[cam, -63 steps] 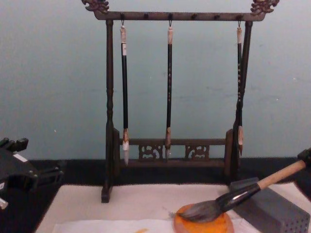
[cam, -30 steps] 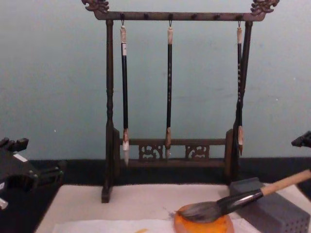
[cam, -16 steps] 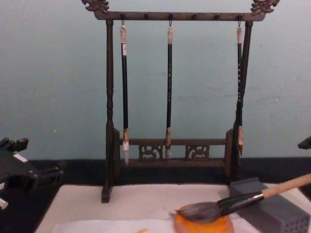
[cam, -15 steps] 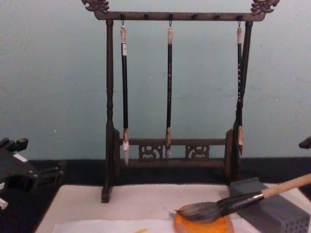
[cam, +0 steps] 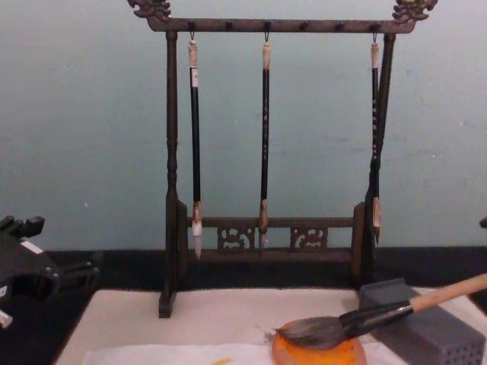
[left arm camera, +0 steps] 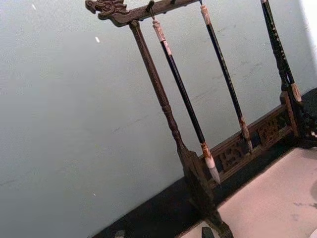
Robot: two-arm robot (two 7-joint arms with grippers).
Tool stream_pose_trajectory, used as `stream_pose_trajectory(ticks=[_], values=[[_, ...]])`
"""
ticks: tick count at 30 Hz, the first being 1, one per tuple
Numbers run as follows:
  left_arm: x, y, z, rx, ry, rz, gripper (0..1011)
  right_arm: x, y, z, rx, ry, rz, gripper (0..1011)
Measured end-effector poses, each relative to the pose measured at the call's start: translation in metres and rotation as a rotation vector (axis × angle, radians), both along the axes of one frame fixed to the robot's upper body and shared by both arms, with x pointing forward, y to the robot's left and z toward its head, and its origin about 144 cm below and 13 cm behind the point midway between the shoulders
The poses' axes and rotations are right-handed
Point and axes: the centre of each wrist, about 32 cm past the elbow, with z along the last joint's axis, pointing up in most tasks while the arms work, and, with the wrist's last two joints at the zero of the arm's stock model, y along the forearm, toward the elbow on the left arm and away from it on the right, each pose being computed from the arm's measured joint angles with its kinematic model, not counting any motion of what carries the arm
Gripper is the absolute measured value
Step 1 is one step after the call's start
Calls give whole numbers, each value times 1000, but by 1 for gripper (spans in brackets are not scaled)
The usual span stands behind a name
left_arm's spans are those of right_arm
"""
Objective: Pick up the brush from the inkstone, write on the paper, then place the brush back to its original position.
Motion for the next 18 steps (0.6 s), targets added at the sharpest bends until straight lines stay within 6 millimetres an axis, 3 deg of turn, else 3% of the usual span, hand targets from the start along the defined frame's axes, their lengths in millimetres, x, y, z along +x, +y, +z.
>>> stream_pose_trajectory(ticks=[10, 18], values=[[0, 0, 0, 0, 0, 0, 1001, -19, 15, 20, -176, -98, -18, 1000], [0, 0, 0, 0, 0, 0, 1001, -22, 21, 26, -320, -185, -12, 1000]])
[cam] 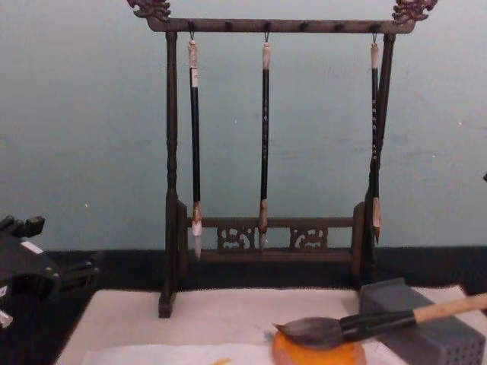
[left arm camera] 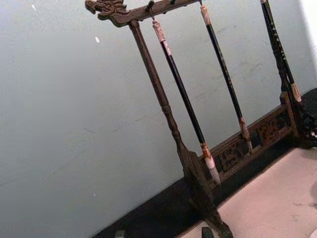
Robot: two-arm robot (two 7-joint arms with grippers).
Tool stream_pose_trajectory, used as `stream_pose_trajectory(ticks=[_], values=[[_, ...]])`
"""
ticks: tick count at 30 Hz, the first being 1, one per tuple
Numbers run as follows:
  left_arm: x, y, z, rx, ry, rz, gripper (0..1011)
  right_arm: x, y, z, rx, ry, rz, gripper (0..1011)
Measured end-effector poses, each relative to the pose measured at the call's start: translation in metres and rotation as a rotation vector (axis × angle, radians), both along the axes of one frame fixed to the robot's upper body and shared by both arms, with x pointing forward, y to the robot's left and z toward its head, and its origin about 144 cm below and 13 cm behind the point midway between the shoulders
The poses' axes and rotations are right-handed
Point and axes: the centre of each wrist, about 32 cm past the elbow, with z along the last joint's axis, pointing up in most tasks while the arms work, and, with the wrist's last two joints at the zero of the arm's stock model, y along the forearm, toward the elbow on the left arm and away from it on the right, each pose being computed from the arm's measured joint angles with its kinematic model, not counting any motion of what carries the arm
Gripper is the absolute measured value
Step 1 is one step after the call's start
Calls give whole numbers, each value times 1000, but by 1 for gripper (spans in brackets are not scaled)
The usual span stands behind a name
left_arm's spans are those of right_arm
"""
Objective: Pick up the brush from the inkstone, write on the paper, then place the brush back to its original position.
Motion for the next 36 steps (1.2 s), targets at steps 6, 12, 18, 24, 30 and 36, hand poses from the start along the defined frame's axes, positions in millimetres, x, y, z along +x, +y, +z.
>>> stream_pose_trajectory(ticks=[6, 12, 18, 24, 30, 36], values=[[0, 0, 0, 0, 0, 0, 1001, 8, 0, -1, -140, -74, 45, 1000], [0, 0, 0, 0, 0, 0, 1001, 26, -4, -7, -289, -113, 105, 1000], [0, 0, 0, 0, 0, 0, 1001, 45, -6, -12, -461, -164, 157, 1000], [0, 0, 0, 0, 0, 0, 1001, 59, -2, -14, -568, -197, 193, 1000], [0, 0, 0, 0, 0, 0, 1001, 72, 2, -15, -613, -207, 213, 1000], [0, 0, 0, 0, 0, 0, 1001, 84, 6, -17, -622, -205, 210, 1000]])
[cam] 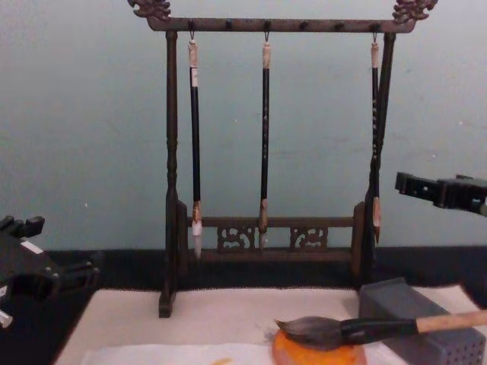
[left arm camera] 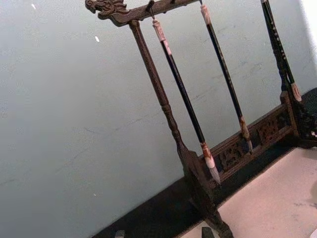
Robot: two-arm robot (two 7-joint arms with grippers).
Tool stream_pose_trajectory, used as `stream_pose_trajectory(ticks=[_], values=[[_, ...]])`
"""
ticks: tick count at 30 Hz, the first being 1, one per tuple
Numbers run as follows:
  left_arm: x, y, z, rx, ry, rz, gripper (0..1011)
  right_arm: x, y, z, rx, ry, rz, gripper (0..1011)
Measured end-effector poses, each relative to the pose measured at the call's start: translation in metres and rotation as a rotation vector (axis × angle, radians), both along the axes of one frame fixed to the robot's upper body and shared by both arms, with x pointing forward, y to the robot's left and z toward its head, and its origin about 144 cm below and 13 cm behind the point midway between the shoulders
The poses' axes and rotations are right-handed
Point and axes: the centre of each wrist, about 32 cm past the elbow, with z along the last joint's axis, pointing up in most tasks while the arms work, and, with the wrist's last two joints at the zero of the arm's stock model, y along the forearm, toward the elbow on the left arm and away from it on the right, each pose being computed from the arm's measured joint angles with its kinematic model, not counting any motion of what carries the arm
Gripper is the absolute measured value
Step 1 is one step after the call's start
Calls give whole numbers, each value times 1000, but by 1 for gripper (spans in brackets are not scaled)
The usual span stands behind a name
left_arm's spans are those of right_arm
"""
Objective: Pick up the brush from the inkstone, write on the paper, then place the brush back to its original position.
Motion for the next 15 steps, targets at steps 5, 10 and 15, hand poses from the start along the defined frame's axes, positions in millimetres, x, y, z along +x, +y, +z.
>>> stream_pose_trajectory(ticks=[5, 10, 15], values=[[0, 0, 0, 0, 0, 0, 1001, 9, 3, -2, -3, 3, -5, 1000], [0, 0, 0, 0, 0, 0, 1001, 14, 3, -3, -9, 5, -8, 1000], [0, 0, 0, 0, 0, 0, 1001, 17, 3, -4, -20, 5, -7, 1000]])
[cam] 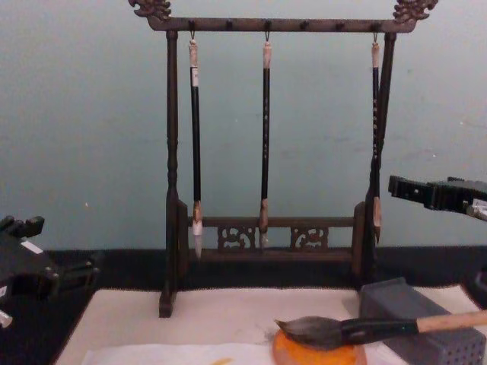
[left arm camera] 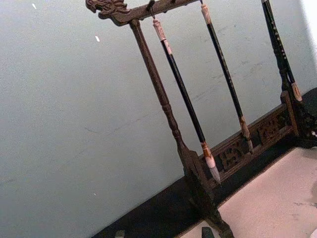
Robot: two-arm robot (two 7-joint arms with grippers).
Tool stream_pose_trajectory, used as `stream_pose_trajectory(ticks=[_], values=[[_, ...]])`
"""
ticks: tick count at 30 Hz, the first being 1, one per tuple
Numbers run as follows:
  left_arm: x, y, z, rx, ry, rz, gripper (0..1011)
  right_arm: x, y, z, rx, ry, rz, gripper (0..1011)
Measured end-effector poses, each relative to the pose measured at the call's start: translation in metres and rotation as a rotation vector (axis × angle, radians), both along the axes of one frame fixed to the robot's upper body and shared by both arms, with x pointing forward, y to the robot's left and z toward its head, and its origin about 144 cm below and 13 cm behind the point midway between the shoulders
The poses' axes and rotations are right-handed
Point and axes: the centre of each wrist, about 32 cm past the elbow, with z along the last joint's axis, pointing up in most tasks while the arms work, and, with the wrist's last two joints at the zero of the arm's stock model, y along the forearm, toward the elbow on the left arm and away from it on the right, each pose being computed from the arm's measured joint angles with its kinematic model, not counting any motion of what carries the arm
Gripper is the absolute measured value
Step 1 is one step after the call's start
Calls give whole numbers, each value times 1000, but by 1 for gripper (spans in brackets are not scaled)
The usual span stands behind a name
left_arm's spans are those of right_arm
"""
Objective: Pick up the brush from the inkstone, write on the paper, then place the brush back to its original position.
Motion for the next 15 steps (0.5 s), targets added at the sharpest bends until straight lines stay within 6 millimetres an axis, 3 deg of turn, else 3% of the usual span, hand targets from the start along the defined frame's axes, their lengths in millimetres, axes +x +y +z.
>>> stream_pose_trajectory(ticks=[15], values=[[0, 0, 0, 0, 0, 0, 1001, -1, 0, 1, 1, -2, 0, 1000]])
